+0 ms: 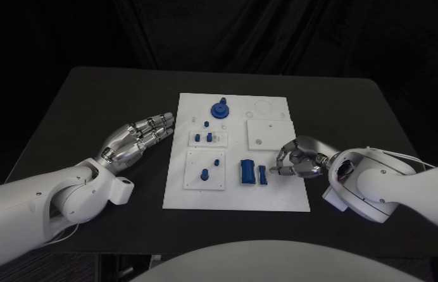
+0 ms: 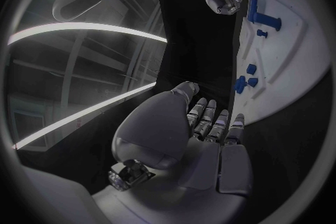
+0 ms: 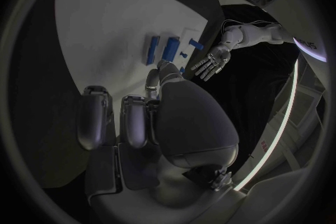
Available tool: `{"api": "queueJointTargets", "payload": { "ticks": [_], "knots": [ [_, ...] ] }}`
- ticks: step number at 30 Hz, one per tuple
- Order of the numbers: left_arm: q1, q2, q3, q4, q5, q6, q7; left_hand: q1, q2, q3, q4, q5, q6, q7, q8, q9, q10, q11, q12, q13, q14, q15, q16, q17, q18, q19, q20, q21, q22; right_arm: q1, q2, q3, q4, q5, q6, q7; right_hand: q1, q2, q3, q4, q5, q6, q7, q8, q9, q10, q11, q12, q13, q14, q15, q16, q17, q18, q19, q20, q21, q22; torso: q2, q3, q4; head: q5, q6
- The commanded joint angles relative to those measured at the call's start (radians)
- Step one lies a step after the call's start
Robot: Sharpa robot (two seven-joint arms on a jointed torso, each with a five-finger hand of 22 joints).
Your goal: Assemble the parts on the task board
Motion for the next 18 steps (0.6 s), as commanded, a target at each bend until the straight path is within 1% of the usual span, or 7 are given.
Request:
{"api": "queueJointTargets", "payload": {
  "ticks": [1, 5, 8, 10, 13, 15, 18],
  "knots": [
    [0.023, 0.002, 0.002, 0.009, -0.01, -0.051, 0.1, -0.002, -0.01, 0.009, 0.001, 0.005, 0.01, 0.037, 0.005, 0.002, 0.007, 0.0, 0.008, 0.001, 0.0, -0.009, 0.006, 0.001, 0.0, 0.0, -0.011, -0.004, 0.0, 0.025, 0.003, 0.0, -0.01, 0.066, -0.127, 0.149, 0.018, -0.003, 0.02, 0.014, 0.035, 0.009, 0.01, -0.027, -0.035, 0.104, 0.01, -0.002, 0.261, 0.027, 0.011, -0.047, -0.053, 0.03, -0.038, 0.004, -0.09, 0.137, -0.012, 0.0025, -0.003, 0.008, 0.0],
    [0.053, 0.005, 0.002, 0.01, -0.007, -0.061, 0.109, -0.002, -0.02, 0.021, 0.009, 0.004, 0.021, 0.038, 0.003, 0.001, 0.014, -0.003, 0.009, 0.001, 0.001, -0.018, 0.008, 0.002, -0.016, 0.001, -0.037, -0.005, -0.001, 0.056, 0.025, 0.0, -0.047, 0.175, -0.195, 0.29, 0.055, -0.024, 0.091, 0.064, 0.112, 0.009, 0.026, -0.108, -0.129, -0.001, 0.031, -0.109, 0.154, -0.063, 0.03, -0.205, -0.276, 0.071, -0.15, 0.024, -0.34, 0.043, -0.026, 0.0062, -0.0055, 0.02, 0.0],
    [0.075, 0.015, 0.002, 0.005, 0.011, -0.062, 0.116, -0.003, -0.024, 0.029, 0.016, 0.003, 0.033, 0.041, 0.004, 0.002, 0.022, -0.004, 0.016, 0.002, 0.002, -0.022, 0.009, 0.002, -0.029, 0.001, -0.054, -0.004, 0.0, 0.067, 0.045, -0.002, -0.08, 0.297, -0.21, 0.411, 0.035, -0.025, 0.122, 0.07, 0.154, -0.031, 0.071, -0.133, -0.167, -0.317, 0.074, -0.416, -0.118, -0.324, 0.085, -0.516, -0.663, 0.113, -0.369, 0.062, -0.708, -0.099, -0.038, 0.0107, -0.0111, 0.031, 0.0],
    [0.084, 0.018, 0.002, 0.006, 0.018, -0.065, 0.125, -0.003, -0.024, 0.031, 0.017, 0.003, 0.038, 0.041, 0.005, 0.003, 0.024, -0.004, 0.017, 0.002, 0.002, -0.022, 0.009, 0.002, -0.031, 0.001, -0.056, -0.005, -0.001, 0.071, 0.059, -0.003, -0.101, 0.371, -0.202, 0.48, 0.024, -0.016, 0.15, 0.079, 0.148, -0.062, 0.104, -0.156, -0.201, -0.59, 0.119, -0.675, -0.336, -0.453, 0.128, -0.609, -0.708, 0.096, -0.467, 0.1, -0.803, -0.146, -0.055, 0.015, -0.019, 0.042, 0.0],
    [0.091, 0.024, 0.002, 0.005, 0.024, -0.067, 0.136, -0.011, -0.027, 0.033, 0.033, -0.004, 0.054, 0.039, 0.007, 0.004, 0.027, -0.01, 0.013, 0.001, 0.002, -0.027, 0.009, 0.002, -0.036, 0.002, -0.064, -0.006, -0.002, 0.073, 0.078, -0.003, -0.128, 0.456, -0.175, 0.566, -0.028, -0.009, 0.162, 0.085, 0.134, -0.104, 0.136, -0.185, -0.239, -0.687, 0.159, -0.784, -0.426, -0.563, 0.18, -0.692, -0.757, 0.082, -0.549, 0.131, -0.892, -0.199, -0.074, 0.018, -0.0201, 0.044, 0.0],
    [0.093, 0.036, 0.002, -0.001, 0.027, -0.065, 0.142, -0.024, -0.032, 0.03, 0.06, -0.012, 0.06, 0.034, 0.005, 0.003, 0.017, -0.02, -0.014, -0.001, -0.007, -0.034, -0.005, -0.001, -0.037, 0.002, -0.071, -0.006, -0.002, 0.073, 0.088, -0.004, -0.147, 0.517, -0.148, 0.638, -0.124, -0.001, 0.155, 0.083, 0.05, -0.181, 0.212, -0.255, -0.327, -0.871, 0.262, -0.989, -0.599, -0.833, 0.301, -0.89, -0.886, 0.035, -0.746, 0.207, -1.104, -0.347, -0.081, 0.0195, -0.0201, 0.046, 0.0],
    [0.095, 0.051, 0.002, -0.01, 0.029, -0.059, 0.148, -0.033, -0.035, 0.023, 0.086, -0.025, 0.055, 0.029, 0.001, 0.002, 0.009, -0.026, -0.032, -0.002, -0.02, -0.04, -0.025, -0.004, -0.035, 0.002, -0.073, -0.006, -0.002, 0.069, 0.097, -0.004, -0.166, 0.576, -0.122, 0.711, -0.138, -0.006, 0.142, 0.085, 0.02, -0.211, 0.212, -0.291, -0.378, -0.944, 0.311, -1.058, -0.679, -0.916, 0.345, -0.956, -0.945, 0.024, -0.813, 0.241, -1.19, -0.421, -0.098, 0.023, -0.0254, 0.056, 0.0]
  ]
}}
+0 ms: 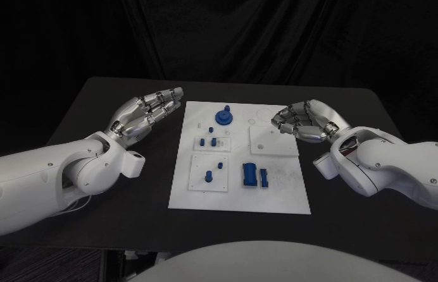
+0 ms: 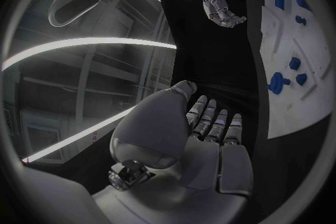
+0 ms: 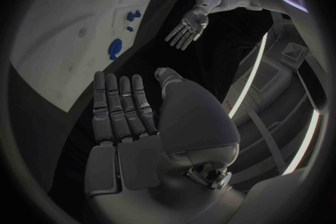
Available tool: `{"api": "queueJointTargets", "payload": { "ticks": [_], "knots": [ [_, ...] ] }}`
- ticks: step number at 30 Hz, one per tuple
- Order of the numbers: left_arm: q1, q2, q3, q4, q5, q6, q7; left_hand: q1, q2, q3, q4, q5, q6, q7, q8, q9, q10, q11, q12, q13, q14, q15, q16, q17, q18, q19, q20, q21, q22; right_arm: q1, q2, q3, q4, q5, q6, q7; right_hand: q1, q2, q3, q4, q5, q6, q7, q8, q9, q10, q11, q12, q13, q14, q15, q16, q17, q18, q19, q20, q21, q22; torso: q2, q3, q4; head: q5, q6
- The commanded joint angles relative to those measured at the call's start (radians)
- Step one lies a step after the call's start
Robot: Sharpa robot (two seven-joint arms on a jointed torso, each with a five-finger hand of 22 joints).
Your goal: Assemble the parts on the task board
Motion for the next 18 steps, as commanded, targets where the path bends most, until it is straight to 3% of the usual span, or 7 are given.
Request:
{"api": "queueJointTargets", "payload": {
  "ticks": [1, 3, 6, 8, 12, 14, 18],
  "knots": [
    [0.004, 0.017, 0.0, -0.01, 0.017, -0.002, 0.146, -0.015, -0.006, -0.011, 0.037, -0.021, -0.011, 0.018, -0.005, -0.002, -0.013, -0.013, -0.032, -0.003, -0.017, -0.009, -0.026, -0.005, -0.006, 0.0, -0.007, -0.006, -0.001, -0.003, 0.008, 0.0, -0.023, 0.208, 0.035, 0.242, -0.027, -0.007, -0.021, 0.002, -0.035, -0.037, 0.011, -0.043, -0.061, -0.096, 0.064, -0.084, -0.097, -0.109, 0.058, -0.081, -0.07, -0.027, -0.091, 0.042, -0.106, -0.088, -0.039, 0.0075, -0.0099, 0.013, 0.0],
    [0.004, 0.029, 0.0, -0.018, 0.018, 0.001, 0.154, -0.018, -0.01, -0.019, 0.057, -0.028, -0.029, 0.009, -0.011, -0.004, -0.025, -0.024, -0.054, -0.005, -0.021, -0.014, -0.033, -0.006, -0.002, 0.0, -0.008, -0.006, -0.001, -0.011, 0.017, 0.0, -0.041, 0.253, 0.062, 0.307, -0.035, 0.0, -0.056, 0.004, -0.057, -0.061, 0.014, -0.074, -0.128, -0.153, 0.073, -0.116, -0.192, -0.178, 0.077, -0.117, -0.132, -0.014, -0.224, 0.076, -0.121, -0.231, -0.051, 0.0093, -0.0092, 0.017, 0.0],
    [0.004, 0.042, 0.0, -0.028, 0.018, -0.003, 0.166, -0.023, -0.012, -0.034, 0.085, -0.032, -0.061, -0.009, -0.018, -0.007, -0.041, -0.044, -0.082, -0.007, -0.026, -0.018, -0.045, -0.008, -0.001, 0.0, -0.011, -0.006, -0.001, -0.025, 0.024, 0.0, -0.058, 0.283, 0.094, 0.365, -0.056, 0.002, -0.105, 0.002, -0.099, -0.133, -0.004, -0.106, -0.189, -0.274, 0.029, -0.149, -0.269, -0.312, 0.047, -0.176, -0.195, -0.035, -0.509, 0.087, -0.145, -0.58, -0.054, 0.0142, -0.0169, 0.025, 0.0],
    [0.004, 0.051, 0.0, -0.035, 0.018, -0.005, 0.172, -0.031, -0.015, -0.054, 0.112, -0.035, -0.093, -0.034, -0.021, -0.009, -0.052, -0.067, -0.106, -0.009, -0.033, -0.025, -0.059, -0.01, -0.001, 0.0, -0.018, -0.006, -0.001, -0.033, 0.026, 0.0, -0.066, 0.293, 0.109, 0.393, -0.059, 0.004, -0.129, 0.006, -0.112, -0.163, -0.03, -0.111, -0.218, -0.325, 0.015, -0.143, -0.301, -0.385, 0.037, -0.215, -0.233, -0.031, -0.562, 0.086, -0.151, -0.657, -0.054, 0.0152, -0.0201, 0.028, 0.0],
    [0.002, 0.067, 0.0, -0.048, 0.019, -0.022, 0.182, -0.039, -0.011, -0.076, 0.116, -0.037, -0.121, -0.057, -0.024, -0.012, -0.057, -0.082, -0.12, -0.01, -0.036, -0.021, -0.068, -0.011, -0.026, 0.0, -0.032, -0.006, -0.001, -0.051, 0.031, 0.0, -0.079, 0.305, 0.131, 0.424, -0.055, 0.006, -0.154, 0.004, -0.122, -0.284, -0.127, -0.157, -0.304, -0.463, -0.046, -0.205, -0.419, -0.504, 0.018, -0.297, -0.299, -0.019, -0.595, 0.083, -0.154, -0.716, -0.054, 0.0176, -0.0151, 0.021, 0.0],
    [0.0, 0.074, 0.0, -0.055, 0.019, -0.03, 0.185, -0.039, -0.012, -0.084, 0.115, -0.036, -0.121, -0.06, -0.023, -0.011, -0.057, -0.084, -0.121, -0.01, -0.035, -0.013, -0.068, -0.011, -0.041, 0.0, -0.039, -0.006, -0.001, -0.059, 0.033, -0.001, -0.084, 0.309, 0.135, 0.435, -0.051, 0.007, -0.155, 0.005, -0.121, -0.308, -0.145, -0.173, -0.325, -0.481, -0.064, -0.222, -0.444, -0.52, 0.025, -0.31, -0.309, -0.015, -0.598, 0.083, -0.154, -0.722, -0.054, 0.0181, -0.0138, 0.017, 0.0],
    [-0.003, 0.086, 0.0, -0.069, 0.019, -0.034, 0.19, -0.04, -0.012, -0.093, 0.115, -0.035, -0.132, -0.069, -0.025, -0.012, -0.059, -0.085, -0.128, -0.011, -0.037, -0.002, -0.073, -0.012, -0.052, 0.0, -0.037, -0.006, -0.001, -0.075, 0.036, -0.001, -0.093, 0.313, 0.132, 0.456, -0.039, -0.007, -0.17, 0.004, -0.119, -0.434, -0.236, -0.271, -0.42, -0.517, -0.102, -0.244, -0.521, -0.558, 0.01, -0.336, -0.341, -0.003, -0.613, 0.084, -0.156, -0.756, -0.052, 0.02, -0.0155, 0.017, 0.0]
  ]
}}
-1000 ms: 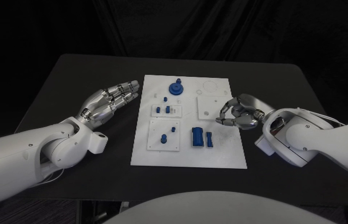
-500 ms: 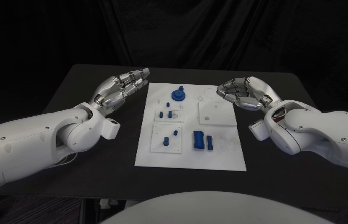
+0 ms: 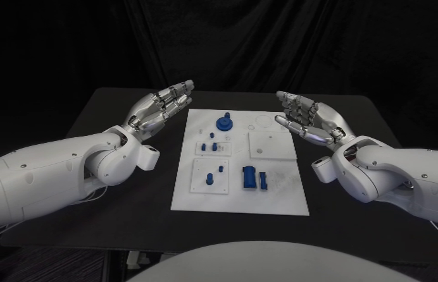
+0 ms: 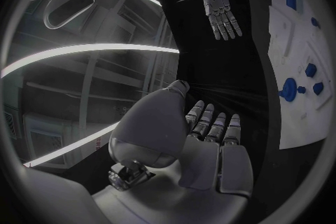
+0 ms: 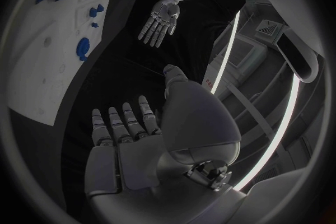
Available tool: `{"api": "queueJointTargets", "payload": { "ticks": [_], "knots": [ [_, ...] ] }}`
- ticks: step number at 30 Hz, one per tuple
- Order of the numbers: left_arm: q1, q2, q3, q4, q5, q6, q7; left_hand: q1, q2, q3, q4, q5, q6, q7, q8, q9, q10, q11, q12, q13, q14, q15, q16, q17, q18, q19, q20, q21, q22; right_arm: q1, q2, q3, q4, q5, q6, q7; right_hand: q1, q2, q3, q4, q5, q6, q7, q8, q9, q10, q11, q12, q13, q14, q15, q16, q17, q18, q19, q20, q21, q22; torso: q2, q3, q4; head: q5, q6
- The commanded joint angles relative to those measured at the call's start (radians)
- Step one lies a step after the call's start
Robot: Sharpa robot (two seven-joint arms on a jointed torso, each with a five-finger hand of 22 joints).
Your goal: Assemble the parts on the task board
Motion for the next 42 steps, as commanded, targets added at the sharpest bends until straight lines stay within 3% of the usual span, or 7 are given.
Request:
{"api": "queueJointTargets", "payload": {
  "ticks": [1, 2, 3, 12, 25, 30, 42],
  "knots": [
    [-0.003, 0.008, 0.001, -0.006, 0.007, -0.017, 0.189, -0.01, -0.001, -0.009, 0.001, -0.002, -0.016, -0.008, -0.006, -0.002, -0.002, -0.008, -0.006, -0.002, -0.002, 0.01, -0.005, -0.002, -0.021, 0.001, 0.0, -0.006, -0.001, -0.011, 0.0, 0.001, -0.007, 0.037, 0.03, 0.074, 0.009, -0.013, -0.01, 0.001, -0.002, -0.036, -0.023, -0.032, -0.03, -0.01, -0.006, -0.004, -0.027, -0.011, 0.0, -0.006, -0.011, 0.012, -0.012, 0.001, -0.004, -0.014, 0.002, 0.0034, -0.002, 0.001, 0.0],
    [-0.001, 0.004, 0.0, -0.005, 0.0, -0.003, 0.0, -0.435, -0.043, -0.064, -0.085, -0.163, -0.099, -0.091, -0.038, -0.036, -0.095, -0.091, -0.088, -0.04, -0.025, -0.043, -0.073, -0.017, -0.032, 0.001, -0.056, -0.006, -0.001, -0.005, 0.001, 0.0, -0.004, 0.006, 0.004, 0.012, -0.383, 0.035, 0.04, -0.087, -0.123, -0.116, 0.026, -0.064, -0.118, -0.073, -0.102, -0.1, -0.077, -0.071, -0.058, -0.068, -0.064, -0.086, -0.09, -0.085, -0.027, -0.069, 0.0, 0.0008, -0.0001, 0.0, 0.0],
    [-0.001, 0.005, 0.0, -0.004, 0.001, -0.005, 0.0, -0.447, -0.044, -0.064, -0.088, -0.168, -0.102, -0.091, -0.038, -0.036, -0.095, -0.091, -0.092, -0.04, -0.025, -0.043, -0.073, -0.017, -0.106, 0.001, -0.056, -0.006, -0.001, -0.006, 0.003, 0.002, -0.005, 0.008, 0.003, 0.012, -0.392, 0.035, 0.04, -0.087, -0.127, -0.122, 0.026, -0.068, -0.118, -0.073, -0.102, -0.103, -0.081, -0.071, -0.06, -0.07, -0.064, -0.086, -0.09, -0.088, -0.027, -0.071, 0.0, 0.0009, -0.0005, 0.0, 0.001],
    [-0.023, 0.022, 0.035, 0.007, 0.027, -0.125, -0.026, -0.757, -0.141, -0.064, -0.148, -0.284, -0.165, -0.091, -0.038, -0.036, -0.095, -0.091, -0.155, -0.04, -0.025, -0.071, -0.073, -0.017, -0.106, 0.001, -0.096, -0.006, -0.001, -0.038, 0.095, 0.077, -0.063, 0.128, -0.07, 0.009, -0.669, 0.035, 0.04, -0.151, -0.213, -0.182, 0.026, -0.142, -0.118, -0.073, -0.102, -0.174, -0.118, -0.071, -0.098, -0.117, -0.064, -0.086, -0.09, -0.148, -0.027, -0.111, -0.008, 0.0089, -0.0195, 0.006, 0.061],
    [-0.098, 0.083, 0.155, 0.045, 0.119, -0.54, -0.115, -1.05, -0.141, -0.064, -0.207, -0.395, -0.225, -0.091, -0.038, -0.036, -0.095, -0.091, -0.214, -0.04, -0.025, -0.15, -0.073, -0.017, -0.106, 0.001, -0.187, -0.006, -0.001, -0.107, 0.301, 0.244, -0.19, 0.394, -0.232, 0.002, -0.936, 0.035, 0.04, -0.211, -0.296, -0.234, 0.026, -0.142, -0.118, -0.073, -0.102, -0.242, -0.198, -0.071, -0.191, -0.22, -0.064, -0.086, -0.09, -0.204, -0.027, -0.198, -0.033, 0.0328, -0.0766, 0.024, 0.24],
    [-0.119, 0.1, 0.188, 0.056, 0.145, -0.656, -0.14, -1.122, -0.141, -0.064, -0.288, -0.421, -0.236, -0.091, -0.038, -0.036, -0.095, -0.091, -0.293, -0.04, -0.025, -0.15, -0.073, -0.017, -0.106, 0.001, -0.187, -0.006, -0.001, -0.11, 0.309, 0.25, -0.195, 0.404, -0.238, 0.002, -1.0, 0.035, 0.04, -0.294, -0.316, -0.312, 0.026, -0.142, -0.118, -0.073, -0.102, -0.258, -0.198, -0.071, -0.191, -0.22, -0.064, -0.086, -0.09, -0.288, -0.027, -0.198, -0.037, 0.0365, -0.0855, 0.026, 0.268],
    [-0.133, 0.112, 0.212, 0.063, 0.163, -0.736, -0.157, -1.244, -0.141, -0.064, -0.288, -0.468, -0.308, -0.091, -0.038, -0.036, -0.095, -0.091, -0.293, -0.04, -0.025, -0.15, -0.073, -0.017, -0.106, 0.001, -0.187, -0.006, -0.001, -0.11, 0.309, 0.25, -0.195, 0.404, -0.238, 0.002, -1.11, 0.035, 0.04, -0.294, -0.408, -0.312, 0.026, -0.142, -0.118, -0.073, -0.102, -0.333, -0.198, -0.071, -0.191, -0.22, -0.064, -0.086, -0.09, -0.288, -0.027, -0.198, -0.038, 0.0371, -0.087, 0.027, 0.273]
  ]
}}
